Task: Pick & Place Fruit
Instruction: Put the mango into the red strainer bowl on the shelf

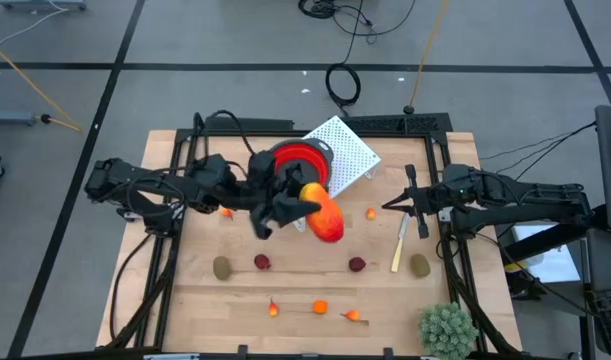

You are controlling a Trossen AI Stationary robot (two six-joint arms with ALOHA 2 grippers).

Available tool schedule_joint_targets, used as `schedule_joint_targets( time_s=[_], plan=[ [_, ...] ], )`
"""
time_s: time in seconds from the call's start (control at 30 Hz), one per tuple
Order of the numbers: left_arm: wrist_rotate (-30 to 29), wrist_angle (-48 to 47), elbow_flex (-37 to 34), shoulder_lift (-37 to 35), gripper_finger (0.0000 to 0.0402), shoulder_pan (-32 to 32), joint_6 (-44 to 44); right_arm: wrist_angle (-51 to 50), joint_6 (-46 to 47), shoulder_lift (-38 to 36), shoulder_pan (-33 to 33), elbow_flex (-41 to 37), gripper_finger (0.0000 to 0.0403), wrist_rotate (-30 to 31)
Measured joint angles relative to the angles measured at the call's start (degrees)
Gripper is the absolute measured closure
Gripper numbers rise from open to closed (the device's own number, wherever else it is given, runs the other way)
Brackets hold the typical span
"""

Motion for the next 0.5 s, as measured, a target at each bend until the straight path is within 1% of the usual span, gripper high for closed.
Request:
schedule_joint_targets(
  time_s=[0.17, 0.23, 0.33, 0.5],
  plan=[
    [-11.03, -10.01, 0.0, 0.0, 0.0206, 0.47, -0.68, -1.98, 1.0, -0.26, 0.0, 0.0, 0.0402, -0.02],
    [-14.14, -13.7, 0.0, 0.0, 0.0206, 0.78, -1.84, -2.95, 1.0, -1.16, 0.02, 0.0, 0.0402, -0.02],
    [-17.26, -17.8, 0.0, 0.02, 0.0206, 1.78, -2.46, -3.11, 0.92, -2.98, 0.02, 0.0, 0.0402, -0.02],
    [-18.63, -24.05, 0.0, 0.02, 0.0207, 4.68, -2.99, -3.04, 1.04, -6.61, 0.0, 0.0, 0.0403, -0.02]
  ],
)
